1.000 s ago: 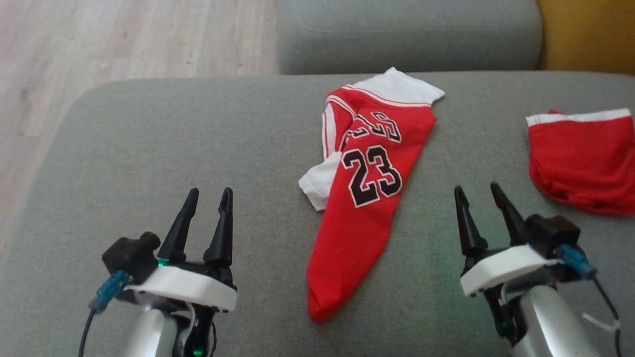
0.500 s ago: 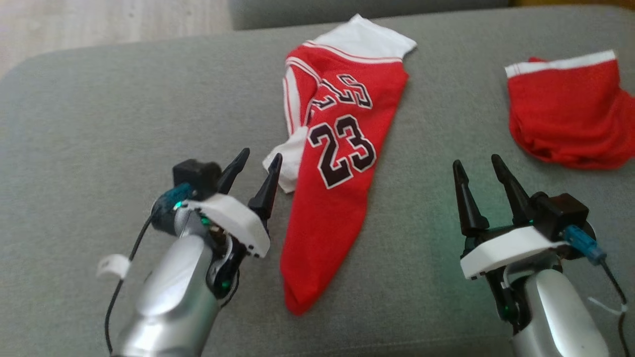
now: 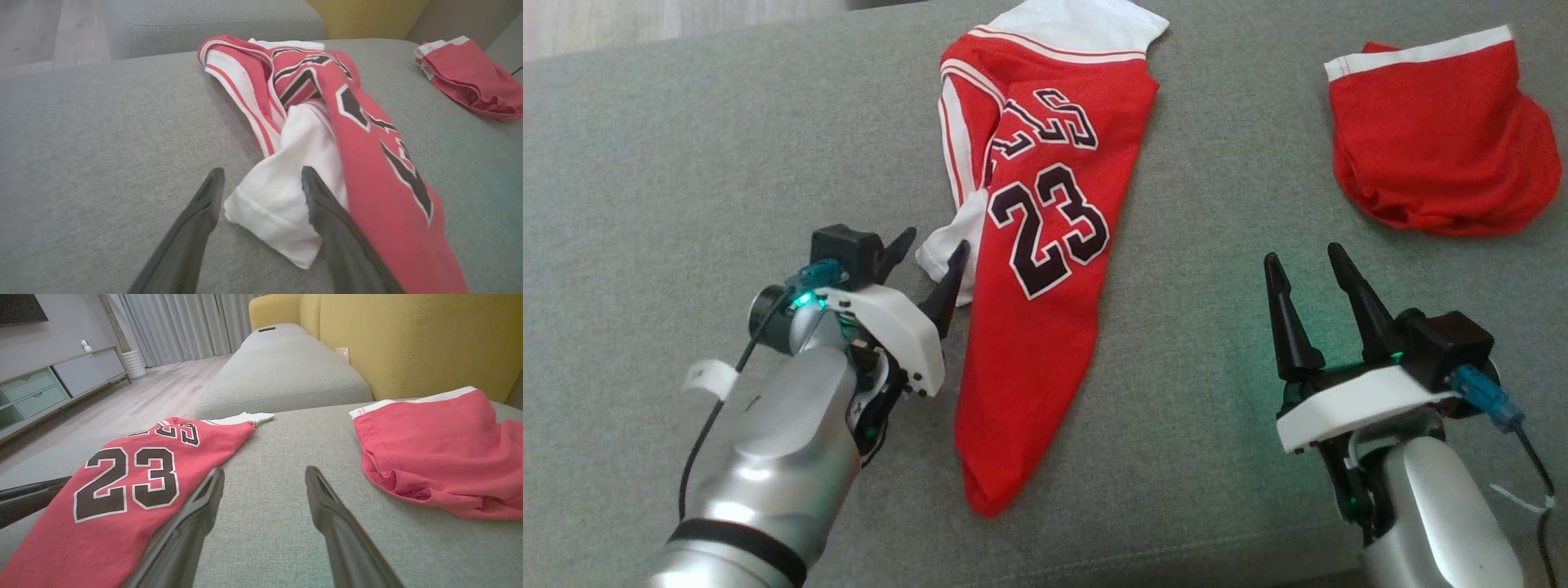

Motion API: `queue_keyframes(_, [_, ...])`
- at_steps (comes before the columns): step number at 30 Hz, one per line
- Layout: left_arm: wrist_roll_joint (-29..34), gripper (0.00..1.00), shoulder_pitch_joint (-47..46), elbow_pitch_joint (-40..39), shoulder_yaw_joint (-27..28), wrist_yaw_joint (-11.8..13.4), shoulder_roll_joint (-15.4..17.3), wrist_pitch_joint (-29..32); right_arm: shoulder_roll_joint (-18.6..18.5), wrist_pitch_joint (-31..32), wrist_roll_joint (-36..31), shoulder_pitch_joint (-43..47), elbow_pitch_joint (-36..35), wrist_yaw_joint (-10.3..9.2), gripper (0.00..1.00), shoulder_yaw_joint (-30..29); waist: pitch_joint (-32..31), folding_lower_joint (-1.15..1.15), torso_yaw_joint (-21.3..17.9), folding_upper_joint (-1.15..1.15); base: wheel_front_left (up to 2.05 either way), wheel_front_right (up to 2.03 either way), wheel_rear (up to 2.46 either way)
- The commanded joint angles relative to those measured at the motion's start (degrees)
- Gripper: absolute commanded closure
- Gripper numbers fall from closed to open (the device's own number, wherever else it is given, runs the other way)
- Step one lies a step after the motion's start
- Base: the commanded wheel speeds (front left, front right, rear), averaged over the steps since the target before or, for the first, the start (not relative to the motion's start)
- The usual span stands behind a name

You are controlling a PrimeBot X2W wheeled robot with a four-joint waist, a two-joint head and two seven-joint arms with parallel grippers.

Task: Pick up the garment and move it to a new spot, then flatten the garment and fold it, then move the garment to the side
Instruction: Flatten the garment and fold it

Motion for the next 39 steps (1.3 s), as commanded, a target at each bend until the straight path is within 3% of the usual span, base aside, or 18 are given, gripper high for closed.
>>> queue_keyframes(1, [-0.7, 0.0, -2.8, -0.9, 0.7, -0.3, 1.3, -0.7, 0.3, -0.7, 0.4, -2.2, -2.1, 0.37, 0.0, 1.3, 0.1, 0.0, -0.1, 0.0, 0.0, 0.0, 0.0])
queue_keyframes(3, [-2.1, 0.06, -3.2, -0.5, -0.8, -0.3, 1.4, -0.8, 0.3, -0.8, 0.4, -2.2, -2.0, 0.37, 0.0, 1.2, 0.3, 0.0, -0.3, 0.0, 0.0, 0.0, 0.0])
queue_keyframes(4, [-2.7, 0.58, -3.5, -0.3, -1.5, -0.3, 1.5, -0.9, 0.3, -0.9, 0.4, -2.2, -1.9, 0.37, 0.0, 1.1, 0.4, 0.0, -0.3, 0.0, 0.0, 0.0, 0.0])
queue_keyframes(5, [-3.4, 1.0, -3.7, -0.2, -2.1, -0.3, 1.6, -1.0, 0.3, -1.0, 0.4, -2.2, -1.9, 0.37, 0.0, 1.0, 0.4, 0.0, -0.4, 0.0, 0.0, 0.0, 0.0])
queue_keyframes(11, [-6.2, 1.0, -4.7, 0.5, -4.0, -0.3, 2.5, -2.4, 0.3, -1.1, 0.4, -1.9, -1.4, 0.37, 0.0, 0.7, -0.2, 0.0, -0.1, 0.0, 0.0, 0.0, 0.0])
queue_keyframes(15, [-6.6, 1.0, -5.2, 0.1, -2.2, -0.2, 3.3, -3.1, 0.3, -1.3, 0.6, -1.7, -0.9, 0.37, 0.0, 0.7, -1.4, 0.0, 0.5, 0.0, 0.0, 0.0, 0.0])
queue_keyframes(27, [0.4, 1.0, -1.7, -16.6, 14.9, 6.0, 7.8, -3.2, 0.3, -1.4, 1.4, -0.9, 0.6, 0.37, 0.0, 1.2, -4.9, 0.0, 4.0, 0.0, 0.0, 0.0, 0.0])
queue_keyframes(39, [5.8, 1.0, 3.2, -17.0, 28.8, 8.3, 13.2, -3.2, 0.3, -1.4, 2.2, -0.5, 1.7, 0.37, 0.0, 2.5, -5.8, 0.0, 7.9, 0.0, 0.0, 0.0, 0.0])
